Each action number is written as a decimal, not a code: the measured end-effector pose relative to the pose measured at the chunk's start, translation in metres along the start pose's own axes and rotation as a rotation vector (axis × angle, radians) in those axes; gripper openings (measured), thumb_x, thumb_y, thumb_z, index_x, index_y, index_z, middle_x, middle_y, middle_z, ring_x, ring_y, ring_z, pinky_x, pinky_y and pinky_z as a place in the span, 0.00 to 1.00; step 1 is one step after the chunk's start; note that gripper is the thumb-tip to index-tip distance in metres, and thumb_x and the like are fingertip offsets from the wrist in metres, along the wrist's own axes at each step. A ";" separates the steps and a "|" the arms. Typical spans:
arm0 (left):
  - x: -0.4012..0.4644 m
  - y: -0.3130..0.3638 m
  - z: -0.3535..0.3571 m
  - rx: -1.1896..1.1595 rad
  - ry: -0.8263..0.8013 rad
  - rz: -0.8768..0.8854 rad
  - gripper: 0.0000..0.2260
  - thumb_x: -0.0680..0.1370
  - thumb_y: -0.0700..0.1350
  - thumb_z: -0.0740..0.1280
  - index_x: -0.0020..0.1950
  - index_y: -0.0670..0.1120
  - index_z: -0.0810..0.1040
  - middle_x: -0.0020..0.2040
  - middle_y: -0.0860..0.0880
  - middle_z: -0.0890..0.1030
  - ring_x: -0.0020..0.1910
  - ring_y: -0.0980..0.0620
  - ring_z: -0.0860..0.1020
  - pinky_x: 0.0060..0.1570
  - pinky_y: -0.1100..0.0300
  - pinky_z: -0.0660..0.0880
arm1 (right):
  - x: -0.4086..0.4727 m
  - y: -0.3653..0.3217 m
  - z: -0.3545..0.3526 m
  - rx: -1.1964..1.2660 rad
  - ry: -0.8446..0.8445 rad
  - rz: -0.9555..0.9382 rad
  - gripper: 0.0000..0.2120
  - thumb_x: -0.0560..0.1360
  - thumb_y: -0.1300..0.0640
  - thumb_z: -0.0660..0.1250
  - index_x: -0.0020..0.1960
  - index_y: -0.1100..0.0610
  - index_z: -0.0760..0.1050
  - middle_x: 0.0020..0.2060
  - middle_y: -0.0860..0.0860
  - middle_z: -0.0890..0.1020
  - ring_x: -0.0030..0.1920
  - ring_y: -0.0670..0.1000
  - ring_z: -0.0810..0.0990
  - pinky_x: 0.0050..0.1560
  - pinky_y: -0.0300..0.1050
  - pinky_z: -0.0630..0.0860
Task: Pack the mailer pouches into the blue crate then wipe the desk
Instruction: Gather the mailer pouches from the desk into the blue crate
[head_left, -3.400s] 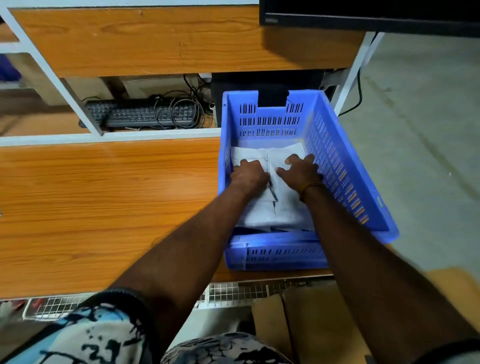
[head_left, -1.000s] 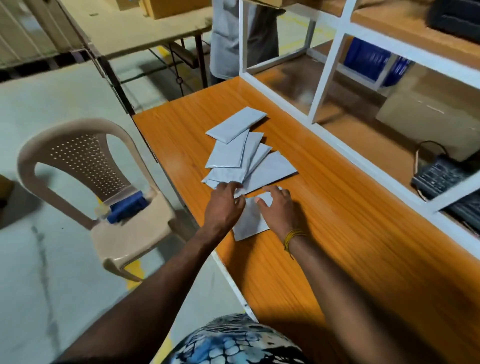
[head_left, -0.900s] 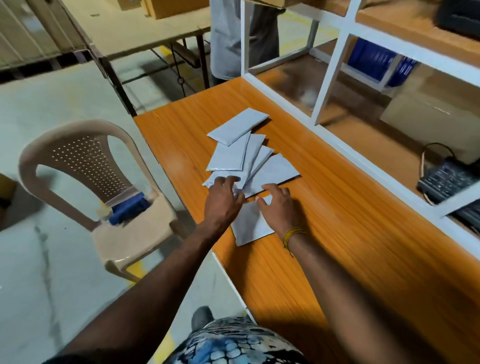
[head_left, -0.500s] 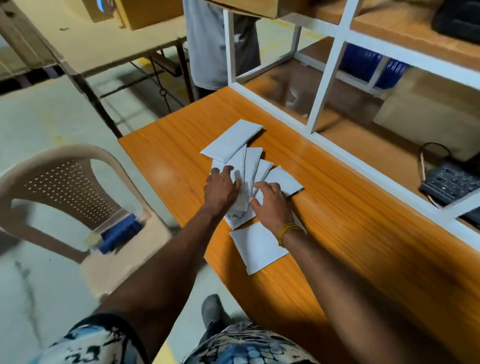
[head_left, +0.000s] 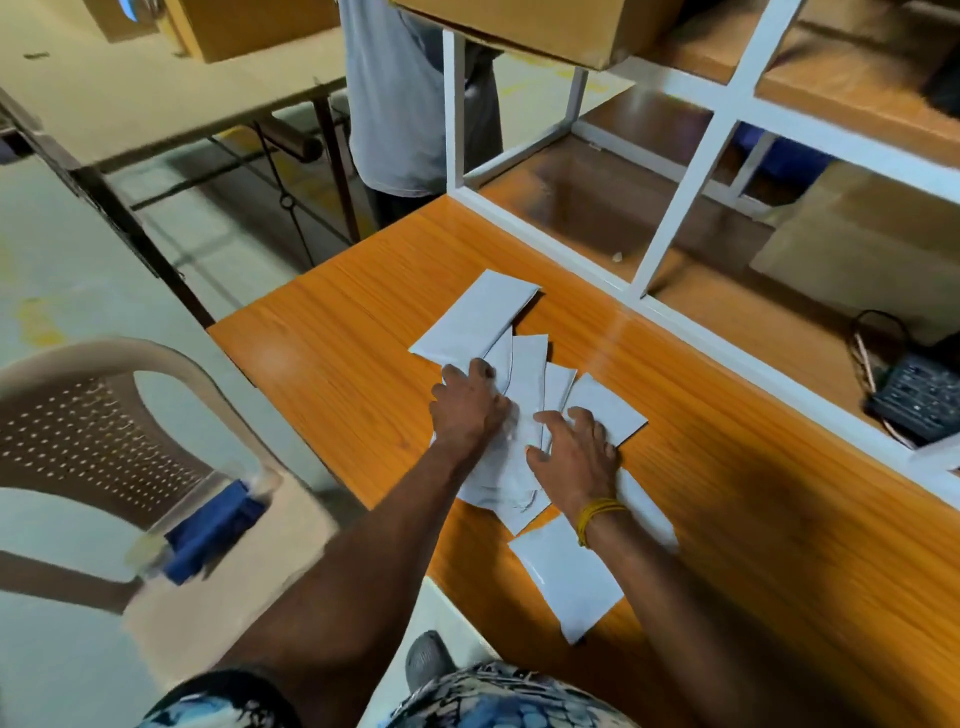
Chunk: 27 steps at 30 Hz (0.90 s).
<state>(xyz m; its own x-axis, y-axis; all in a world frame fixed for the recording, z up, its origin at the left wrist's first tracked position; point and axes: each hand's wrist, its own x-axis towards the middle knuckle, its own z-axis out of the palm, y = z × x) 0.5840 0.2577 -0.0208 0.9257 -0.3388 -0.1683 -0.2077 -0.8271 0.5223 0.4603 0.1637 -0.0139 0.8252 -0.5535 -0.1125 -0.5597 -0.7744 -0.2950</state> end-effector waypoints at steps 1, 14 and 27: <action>-0.001 -0.005 -0.001 -0.026 0.005 0.024 0.19 0.77 0.51 0.66 0.67 0.51 0.69 0.63 0.40 0.69 0.57 0.35 0.72 0.53 0.47 0.73 | 0.001 -0.004 0.000 -0.026 0.017 0.031 0.23 0.74 0.47 0.68 0.68 0.42 0.71 0.67 0.54 0.69 0.66 0.57 0.69 0.60 0.54 0.70; -0.040 -0.067 -0.028 0.033 0.068 0.013 0.17 0.77 0.48 0.65 0.66 0.54 0.71 0.66 0.44 0.69 0.59 0.39 0.71 0.54 0.46 0.71 | 0.018 -0.052 0.020 -0.028 0.043 -0.122 0.21 0.76 0.48 0.68 0.68 0.49 0.73 0.64 0.54 0.75 0.66 0.56 0.72 0.63 0.52 0.70; -0.018 -0.071 -0.029 0.175 0.022 0.077 0.18 0.77 0.46 0.66 0.66 0.48 0.69 0.67 0.41 0.68 0.60 0.39 0.71 0.46 0.47 0.71 | 0.013 -0.071 0.021 -0.063 -0.108 0.091 0.34 0.72 0.42 0.71 0.73 0.51 0.63 0.74 0.51 0.65 0.76 0.58 0.57 0.67 0.65 0.65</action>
<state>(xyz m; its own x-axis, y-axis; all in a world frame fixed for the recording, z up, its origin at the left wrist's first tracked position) 0.5915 0.3352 -0.0307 0.9112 -0.3958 -0.1146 -0.3282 -0.8653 0.3788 0.5125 0.2175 -0.0144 0.7724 -0.5887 -0.2384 -0.6333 -0.7422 -0.2191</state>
